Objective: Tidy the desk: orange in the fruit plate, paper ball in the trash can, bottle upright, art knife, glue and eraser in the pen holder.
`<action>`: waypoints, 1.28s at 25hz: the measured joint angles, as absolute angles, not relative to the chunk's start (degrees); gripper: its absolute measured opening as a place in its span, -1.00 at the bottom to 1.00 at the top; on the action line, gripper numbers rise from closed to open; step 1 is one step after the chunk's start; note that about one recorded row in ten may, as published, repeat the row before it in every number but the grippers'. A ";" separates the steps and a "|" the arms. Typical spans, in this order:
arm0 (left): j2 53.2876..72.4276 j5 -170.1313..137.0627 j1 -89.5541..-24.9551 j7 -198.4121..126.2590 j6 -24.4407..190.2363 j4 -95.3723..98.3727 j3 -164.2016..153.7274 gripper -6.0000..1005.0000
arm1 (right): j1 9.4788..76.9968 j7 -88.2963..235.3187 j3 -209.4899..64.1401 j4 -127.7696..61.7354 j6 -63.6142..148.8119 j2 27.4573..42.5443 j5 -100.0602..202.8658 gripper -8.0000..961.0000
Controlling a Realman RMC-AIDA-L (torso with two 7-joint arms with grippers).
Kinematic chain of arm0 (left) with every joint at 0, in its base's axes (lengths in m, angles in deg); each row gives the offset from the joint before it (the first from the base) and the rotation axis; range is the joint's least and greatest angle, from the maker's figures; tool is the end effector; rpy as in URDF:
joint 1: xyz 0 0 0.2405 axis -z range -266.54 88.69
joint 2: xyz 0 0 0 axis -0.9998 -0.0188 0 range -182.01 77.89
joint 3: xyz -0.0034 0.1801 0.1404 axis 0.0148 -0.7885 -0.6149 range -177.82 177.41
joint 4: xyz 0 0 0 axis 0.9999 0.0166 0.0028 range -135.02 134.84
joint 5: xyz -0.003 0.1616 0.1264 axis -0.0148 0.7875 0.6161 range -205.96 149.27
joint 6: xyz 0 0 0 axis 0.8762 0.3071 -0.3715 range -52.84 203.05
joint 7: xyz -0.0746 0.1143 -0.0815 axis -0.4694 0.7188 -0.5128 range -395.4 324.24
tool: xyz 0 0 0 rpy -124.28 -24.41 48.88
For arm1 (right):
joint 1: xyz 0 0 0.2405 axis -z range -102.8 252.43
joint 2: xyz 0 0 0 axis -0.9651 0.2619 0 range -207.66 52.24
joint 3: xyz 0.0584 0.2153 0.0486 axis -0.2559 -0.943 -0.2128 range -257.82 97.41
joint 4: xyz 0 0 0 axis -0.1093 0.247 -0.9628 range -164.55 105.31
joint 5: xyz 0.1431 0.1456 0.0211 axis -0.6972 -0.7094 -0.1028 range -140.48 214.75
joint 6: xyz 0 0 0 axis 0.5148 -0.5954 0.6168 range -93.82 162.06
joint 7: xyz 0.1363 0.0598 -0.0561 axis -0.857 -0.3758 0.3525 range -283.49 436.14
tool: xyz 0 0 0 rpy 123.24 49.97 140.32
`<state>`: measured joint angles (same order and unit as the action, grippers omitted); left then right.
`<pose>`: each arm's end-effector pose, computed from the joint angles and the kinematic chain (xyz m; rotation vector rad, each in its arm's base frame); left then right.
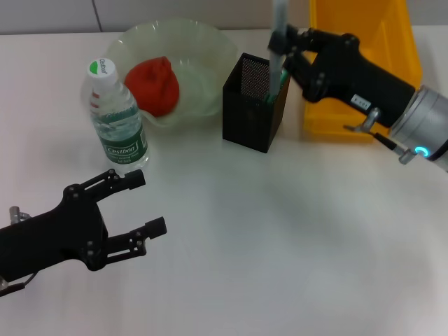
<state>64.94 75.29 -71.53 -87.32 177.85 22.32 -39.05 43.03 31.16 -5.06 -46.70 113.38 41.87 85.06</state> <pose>-0.2683 0.2274 -0.0036 -2.5984 -0.4313 -1.0581 0.1814 0.3397 -0.0277 -2.2654 0.3387 1.1950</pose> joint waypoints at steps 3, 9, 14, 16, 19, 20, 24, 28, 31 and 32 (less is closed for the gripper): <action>65.00 75.27 -71.70 -86.94 177.85 22.32 -39.05 0.67 | 42.60 30.74 -5.05 -46.10 111.23 41.89 82.23 -0.70; 65.01 75.27 -71.85 -86.43 177.85 22.32 -39.06 0.67 | 40.62 29.68 -4.70 -45.44 108.26 42.01 81.85 -0.71; 65.09 75.28 -72.02 -85.89 178.18 22.33 -39.05 0.67 | 37.75 29.37 -4.12 -43.26 105.97 42.01 82.17 -0.71; 65.10 75.31 -72.05 -85.64 178.22 22.32 -39.05 0.67 | 37.31 29.28 -3.38 -43.19 104.36 42.01 82.22 -0.71; 65.10 75.35 -72.14 -85.52 178.25 22.32 -39.05 0.67 | 37.11 29.27 -2.50 -43.38 102.47 42.00 82.25 -0.71; 65.10 75.36 -72.17 -85.51 178.25 22.31 -39.05 0.67 | 37.04 29.28 -2.36 -43.40 101.93 42.00 82.25 -0.71; 65.04 75.37 -72.22 -85.50 178.29 22.25 -39.05 0.67 | 36.90 29.28 -2.11 -43.41 101.09 41.99 82.25 -0.71; 64.94 75.37 -72.23 -85.50 178.27 22.26 -39.05 0.67 | 36.54 29.32 -2.01 -43.23 100.52 41.99 82.25 -0.71; 64.94 75.37 -72.23 -85.50 178.22 22.30 -39.05 0.67 | 36.46 29.36 -2.00 -43.13 100.50 41.99 82.25 -0.71; 64.94 75.37 -72.23 -85.50 178.22 22.30 -39.05 0.67 | 36.46 29.45 -1.99 -43.11 100.49 41.99 82.25 -0.71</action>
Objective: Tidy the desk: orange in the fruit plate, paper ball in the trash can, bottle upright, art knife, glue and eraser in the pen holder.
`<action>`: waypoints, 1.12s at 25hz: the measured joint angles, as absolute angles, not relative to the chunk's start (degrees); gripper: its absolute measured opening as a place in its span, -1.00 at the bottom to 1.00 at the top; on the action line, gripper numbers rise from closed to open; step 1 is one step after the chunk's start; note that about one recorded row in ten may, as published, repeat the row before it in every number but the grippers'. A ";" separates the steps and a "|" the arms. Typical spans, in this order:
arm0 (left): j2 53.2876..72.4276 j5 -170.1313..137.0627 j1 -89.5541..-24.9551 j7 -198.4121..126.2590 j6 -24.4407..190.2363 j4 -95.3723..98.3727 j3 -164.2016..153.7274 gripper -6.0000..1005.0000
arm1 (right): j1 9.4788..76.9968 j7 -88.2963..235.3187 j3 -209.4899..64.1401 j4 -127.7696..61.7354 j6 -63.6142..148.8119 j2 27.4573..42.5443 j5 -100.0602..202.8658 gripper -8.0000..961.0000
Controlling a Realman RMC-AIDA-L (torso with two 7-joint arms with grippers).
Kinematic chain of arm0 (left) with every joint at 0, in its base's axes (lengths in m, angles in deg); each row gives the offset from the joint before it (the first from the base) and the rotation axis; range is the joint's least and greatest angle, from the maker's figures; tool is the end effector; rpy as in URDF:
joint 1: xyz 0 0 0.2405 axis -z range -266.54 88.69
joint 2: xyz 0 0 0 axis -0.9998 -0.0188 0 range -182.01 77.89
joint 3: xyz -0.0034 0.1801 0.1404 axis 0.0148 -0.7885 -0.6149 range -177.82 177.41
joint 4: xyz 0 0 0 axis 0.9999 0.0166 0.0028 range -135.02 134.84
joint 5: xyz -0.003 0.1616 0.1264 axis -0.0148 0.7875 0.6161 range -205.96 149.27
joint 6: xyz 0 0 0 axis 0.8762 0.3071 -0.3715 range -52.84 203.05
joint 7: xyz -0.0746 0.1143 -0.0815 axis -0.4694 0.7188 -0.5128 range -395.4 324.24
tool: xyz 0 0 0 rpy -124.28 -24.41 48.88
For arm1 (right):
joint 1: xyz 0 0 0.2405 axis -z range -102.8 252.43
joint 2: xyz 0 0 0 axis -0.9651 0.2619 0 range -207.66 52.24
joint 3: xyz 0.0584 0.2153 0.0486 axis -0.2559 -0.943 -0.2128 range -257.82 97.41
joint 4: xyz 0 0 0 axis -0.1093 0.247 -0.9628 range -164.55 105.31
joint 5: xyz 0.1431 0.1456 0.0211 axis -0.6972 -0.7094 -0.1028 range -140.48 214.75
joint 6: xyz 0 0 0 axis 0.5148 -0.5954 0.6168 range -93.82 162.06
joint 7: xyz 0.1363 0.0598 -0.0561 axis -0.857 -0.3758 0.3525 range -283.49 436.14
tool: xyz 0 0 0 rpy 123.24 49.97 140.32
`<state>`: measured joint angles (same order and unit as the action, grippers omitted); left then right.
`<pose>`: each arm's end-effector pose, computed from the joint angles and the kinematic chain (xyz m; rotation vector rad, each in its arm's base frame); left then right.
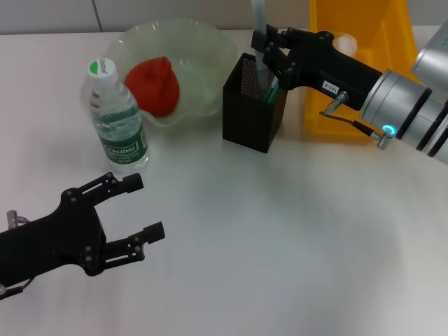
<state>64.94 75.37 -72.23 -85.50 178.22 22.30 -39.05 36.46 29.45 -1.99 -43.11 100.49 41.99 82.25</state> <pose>-0.2704 0.2233 -0.0035 -2.5940 -0.4017 -1.0506 0.1790 0.3717 -0.0493 -2.2917 0.4670 1.0070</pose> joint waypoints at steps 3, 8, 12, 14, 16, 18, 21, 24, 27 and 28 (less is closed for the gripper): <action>64.96 75.36 -72.23 -85.50 178.14 22.32 -39.06 0.67 | 36.45 29.61 -1.98 -43.08 100.48 41.99 82.25 -0.71; 65.07 75.36 -72.23 -85.50 178.11 22.32 -39.05 0.67 | 36.41 29.75 -1.98 -43.06 100.47 41.99 82.25 -0.71; 65.10 75.36 -72.23 -85.52 178.11 22.32 -39.05 0.67 | 36.49 29.44 -1.98 -43.06 100.47 41.99 82.24 -0.64; 65.10 75.36 -72.22 -85.55 178.10 22.33 -39.05 0.67 | 36.49 29.38 -1.98 -43.06 100.47 41.99 82.24 -0.60; 65.10 75.36 -72.23 -85.59 178.11 22.32 -39.05 0.67 | 36.44 29.31 -1.98 -43.07 100.47 41.99 82.23 -0.55; 65.10 75.36 -72.23 -85.61 178.15 22.32 -39.05 0.68 | 36.40 29.26 -1.98 -43.07 100.47 41.99 82.23 -0.51; 65.10 75.36 -72.23 -85.72 178.21 22.32 -39.05 0.68 | 36.38 29.21 -1.98 -43.07 100.47 41.99 82.23 -0.44; 65.10 75.36 -72.22 -85.76 178.22 22.32 -39.05 0.67 | 36.38 28.91 -1.98 -43.07 100.23 41.99 82.23 -0.37; 65.10 75.36 -72.17 -85.83 178.27 22.32 -39.05 0.67 | 36.40 28.39 -1.98 -43.07 99.76 41.99 82.23 -0.25; 65.10 75.36 -72.15 -85.83 178.28 22.33 -39.05 0.67 | 36.40 28.38 -1.98 -43.07 99.74 41.99 82.23 -0.21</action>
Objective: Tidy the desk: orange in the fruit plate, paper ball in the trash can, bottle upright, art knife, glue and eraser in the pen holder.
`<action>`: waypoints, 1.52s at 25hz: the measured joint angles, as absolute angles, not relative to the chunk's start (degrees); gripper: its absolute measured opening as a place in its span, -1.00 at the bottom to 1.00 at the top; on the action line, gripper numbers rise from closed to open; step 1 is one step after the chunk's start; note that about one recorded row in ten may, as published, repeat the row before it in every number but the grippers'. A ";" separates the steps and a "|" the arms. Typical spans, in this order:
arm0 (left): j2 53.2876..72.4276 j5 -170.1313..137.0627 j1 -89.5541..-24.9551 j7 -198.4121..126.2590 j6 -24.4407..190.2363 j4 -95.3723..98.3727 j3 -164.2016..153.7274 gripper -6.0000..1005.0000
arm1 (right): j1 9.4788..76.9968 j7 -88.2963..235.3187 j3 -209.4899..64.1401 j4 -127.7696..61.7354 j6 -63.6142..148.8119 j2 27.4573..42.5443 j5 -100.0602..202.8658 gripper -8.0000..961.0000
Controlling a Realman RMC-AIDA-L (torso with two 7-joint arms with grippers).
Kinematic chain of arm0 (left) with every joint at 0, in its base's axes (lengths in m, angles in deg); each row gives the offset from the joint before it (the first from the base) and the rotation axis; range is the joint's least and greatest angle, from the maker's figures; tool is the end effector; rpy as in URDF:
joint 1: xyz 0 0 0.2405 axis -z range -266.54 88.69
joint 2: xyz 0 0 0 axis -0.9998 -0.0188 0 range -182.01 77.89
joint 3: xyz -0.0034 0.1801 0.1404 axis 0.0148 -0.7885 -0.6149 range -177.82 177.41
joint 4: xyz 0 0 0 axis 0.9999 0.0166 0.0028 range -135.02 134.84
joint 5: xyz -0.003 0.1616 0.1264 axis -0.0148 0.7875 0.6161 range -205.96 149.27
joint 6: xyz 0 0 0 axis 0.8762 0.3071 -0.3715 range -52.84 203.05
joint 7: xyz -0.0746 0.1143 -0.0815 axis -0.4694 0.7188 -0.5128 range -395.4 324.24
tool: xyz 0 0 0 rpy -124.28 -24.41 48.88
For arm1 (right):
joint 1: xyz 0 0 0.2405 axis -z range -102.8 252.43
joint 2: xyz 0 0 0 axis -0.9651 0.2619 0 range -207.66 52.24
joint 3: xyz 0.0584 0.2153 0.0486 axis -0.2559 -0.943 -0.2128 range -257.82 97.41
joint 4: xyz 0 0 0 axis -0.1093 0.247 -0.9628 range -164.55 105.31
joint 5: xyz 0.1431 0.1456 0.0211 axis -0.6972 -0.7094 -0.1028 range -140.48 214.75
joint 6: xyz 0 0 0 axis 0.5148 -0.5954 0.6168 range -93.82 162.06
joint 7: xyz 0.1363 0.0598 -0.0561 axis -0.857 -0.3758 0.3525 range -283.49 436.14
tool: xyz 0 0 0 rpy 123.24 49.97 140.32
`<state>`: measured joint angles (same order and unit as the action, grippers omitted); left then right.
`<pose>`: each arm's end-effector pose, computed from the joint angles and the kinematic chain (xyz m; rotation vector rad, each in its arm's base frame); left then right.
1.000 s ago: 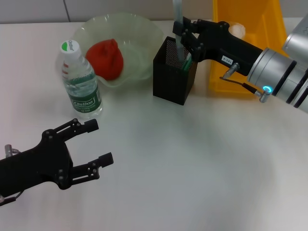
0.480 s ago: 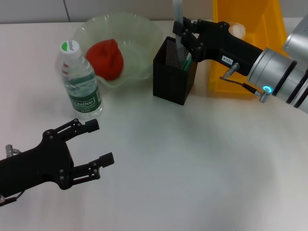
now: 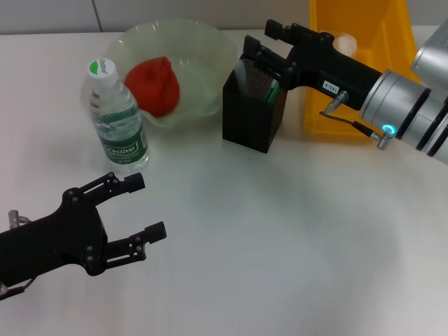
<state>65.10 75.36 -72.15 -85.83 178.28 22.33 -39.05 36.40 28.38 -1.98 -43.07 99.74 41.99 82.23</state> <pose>-0.2693 0.2235 -0.0042 -2.5947 -0.4076 -1.0576 0.1805 0.3729 -0.0499 -2.2885 0.4965 1.0022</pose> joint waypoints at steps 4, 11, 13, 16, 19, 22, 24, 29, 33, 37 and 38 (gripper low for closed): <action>65.10 75.36 -72.14 -85.85 178.29 22.32 -39.05 0.67 | 36.41 28.36 -1.99 -43.08 99.71 41.99 82.23 -0.04; 65.10 75.36 -72.14 -85.89 178.31 22.32 -39.05 0.67 | 36.61 28.31 -1.99 -43.41 99.95 41.99 82.26 0.21; 65.10 75.36 -72.14 -85.93 178.35 22.32 -39.05 0.67 | 36.76 28.34 -1.98 -43.47 100.71 41.99 82.26 0.24; 65.10 75.36 -72.14 -85.94 178.37 22.32 -39.05 0.67 | 37.23 27.95 -2.36 -43.70 101.73 41.96 82.08 0.23; 65.10 75.36 -72.14 -85.97 178.38 22.32 -39.05 0.67 | 37.95 26.85 -2.63 -44.33 101.82 41.82 81.97 0.34; 65.10 75.36 -72.10 -86.06 178.39 22.32 -39.05 0.67 | 39.22 25.67 -2.72 -45.46 102.70 41.66 81.88 0.50; 65.07 75.36 -71.97 -86.54 178.38 22.27 -39.05 0.67 | 40.71 24.59 -2.84 -46.71 105.23 41.55 81.85 0.64; 64.83 75.36 -71.88 -87.06 178.38 22.17 -39.05 0.67 | 45.28 20.43 -2.61 -49.45 117.72 39.63 82.43 0.74; 64.56 75.51 -71.53 -87.94 178.58 22.28 -39.10 0.67 | 47.51 15.95 -2.90 -49.57 126.76 36.66 88.24 0.73; 64.38 75.68 -70.92 -88.38 179.12 22.32 -39.74 0.67 | 48.23 14.53 -2.95 -49.49 130.29 34.51 97.36 0.73; 64.37 75.74 -70.80 -88.40 179.32 22.32 -39.97 0.67 | 48.36 14.53 -2.98 -49.55 130.66 34.12 99.92 0.73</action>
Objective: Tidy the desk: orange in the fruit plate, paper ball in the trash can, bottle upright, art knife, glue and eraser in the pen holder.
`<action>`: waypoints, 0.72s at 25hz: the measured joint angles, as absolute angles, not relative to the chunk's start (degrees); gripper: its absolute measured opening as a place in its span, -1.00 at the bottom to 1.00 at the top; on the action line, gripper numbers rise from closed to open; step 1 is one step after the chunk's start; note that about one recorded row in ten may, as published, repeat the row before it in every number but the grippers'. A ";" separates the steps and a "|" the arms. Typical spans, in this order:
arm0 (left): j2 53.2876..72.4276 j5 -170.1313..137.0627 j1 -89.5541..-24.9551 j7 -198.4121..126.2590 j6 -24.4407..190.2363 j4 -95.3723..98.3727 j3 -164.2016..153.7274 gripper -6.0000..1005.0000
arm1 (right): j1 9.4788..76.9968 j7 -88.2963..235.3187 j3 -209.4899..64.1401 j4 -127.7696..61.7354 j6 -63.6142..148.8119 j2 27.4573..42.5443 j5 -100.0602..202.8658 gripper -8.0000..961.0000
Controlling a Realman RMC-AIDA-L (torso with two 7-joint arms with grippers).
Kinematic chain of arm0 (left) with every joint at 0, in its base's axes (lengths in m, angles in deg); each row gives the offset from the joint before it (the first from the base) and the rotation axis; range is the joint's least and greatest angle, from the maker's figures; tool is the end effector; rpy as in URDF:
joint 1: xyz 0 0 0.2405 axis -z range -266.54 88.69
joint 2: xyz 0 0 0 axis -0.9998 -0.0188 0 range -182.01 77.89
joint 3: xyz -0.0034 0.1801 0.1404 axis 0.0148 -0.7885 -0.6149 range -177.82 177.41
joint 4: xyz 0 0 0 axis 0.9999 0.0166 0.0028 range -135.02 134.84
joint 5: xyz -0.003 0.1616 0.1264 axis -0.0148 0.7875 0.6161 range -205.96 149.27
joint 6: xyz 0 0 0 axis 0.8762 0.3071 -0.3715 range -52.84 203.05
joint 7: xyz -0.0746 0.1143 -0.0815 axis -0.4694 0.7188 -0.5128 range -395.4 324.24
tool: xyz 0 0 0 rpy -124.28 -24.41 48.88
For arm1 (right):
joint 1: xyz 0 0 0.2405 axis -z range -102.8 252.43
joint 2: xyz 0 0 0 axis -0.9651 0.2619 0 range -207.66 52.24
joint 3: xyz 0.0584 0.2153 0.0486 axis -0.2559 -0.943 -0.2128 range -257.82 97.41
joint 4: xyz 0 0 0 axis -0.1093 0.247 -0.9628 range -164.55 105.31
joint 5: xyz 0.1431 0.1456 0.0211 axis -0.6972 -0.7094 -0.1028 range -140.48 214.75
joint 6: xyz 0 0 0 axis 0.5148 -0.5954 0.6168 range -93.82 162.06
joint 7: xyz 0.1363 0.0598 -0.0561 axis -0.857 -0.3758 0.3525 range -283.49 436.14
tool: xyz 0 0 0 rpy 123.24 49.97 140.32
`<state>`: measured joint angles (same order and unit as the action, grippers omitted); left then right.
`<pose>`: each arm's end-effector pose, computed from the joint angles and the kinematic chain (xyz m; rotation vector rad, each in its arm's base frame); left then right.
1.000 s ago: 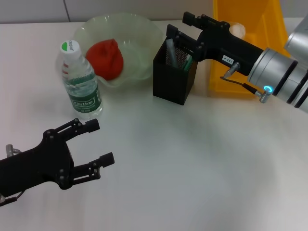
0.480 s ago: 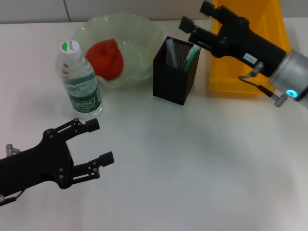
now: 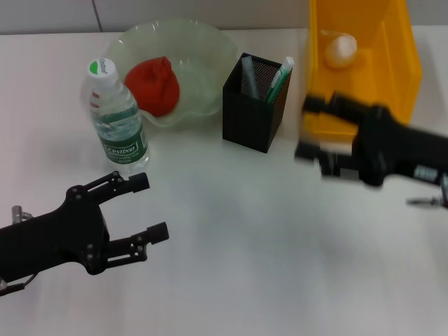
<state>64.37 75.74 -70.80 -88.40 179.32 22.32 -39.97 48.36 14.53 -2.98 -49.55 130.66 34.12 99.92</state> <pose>-0.2647 0.2268 -0.0018 -2.6400 -0.4251 -1.0771 0.2085 0.2819 -0.0009 -2.6504 0.4517 1.2724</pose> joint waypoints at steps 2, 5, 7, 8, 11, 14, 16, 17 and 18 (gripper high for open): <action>64.32 75.92 -70.56 -88.40 179.54 22.32 -40.44 0.67 | 48.35 14.63 -3.20 -49.61 131.22 33.62 105.31 0.73; 64.10 77.54 -70.00 -88.75 179.91 22.32 -40.58 0.66 | 47.94 14.70 -3.52 -49.86 131.42 33.48 111.63 0.73; 63.94 79.44 -69.40 -89.46 180.01 22.33 -40.60 0.66 | 47.70 14.70 -3.55 -50.10 131.42 33.52 114.75 0.73; 63.88 80.69 -69.00 -89.76 180.02 22.33 -40.60 0.66 | 47.66 14.72 -3.56 -50.15 131.30 33.62 115.59 0.73; 63.89 82.58 -68.60 -89.68 179.97 22.33 -40.63 0.66 | 47.66 15.43 -3.54 -50.21 130.64 33.93 116.68 0.73; 64.05 84.09 -68.35 -89.13 179.41 22.32 -40.64 0.66 | 47.67 16.18 -3.34 -50.21 130.05 34.33 116.94 0.73; 64.18 84.43 -68.15 -89.07 179.15 22.32 -40.64 0.66 | 47.44 16.27 -3.27 -50.20 129.66 34.62 117.77 0.73; 64.18 84.43 -68.15 -89.07 179.15 22.32 -40.64 0.66 | 47.25 16.27 -3.34 -50.20 129.52 34.80 118.37 0.73; 64.18 84.43 -68.15 -89.07 179.15 22.32 -40.64 0.66 | 47.04 16.26 -3.42 -50.20 129.35 35.00 118.88 0.73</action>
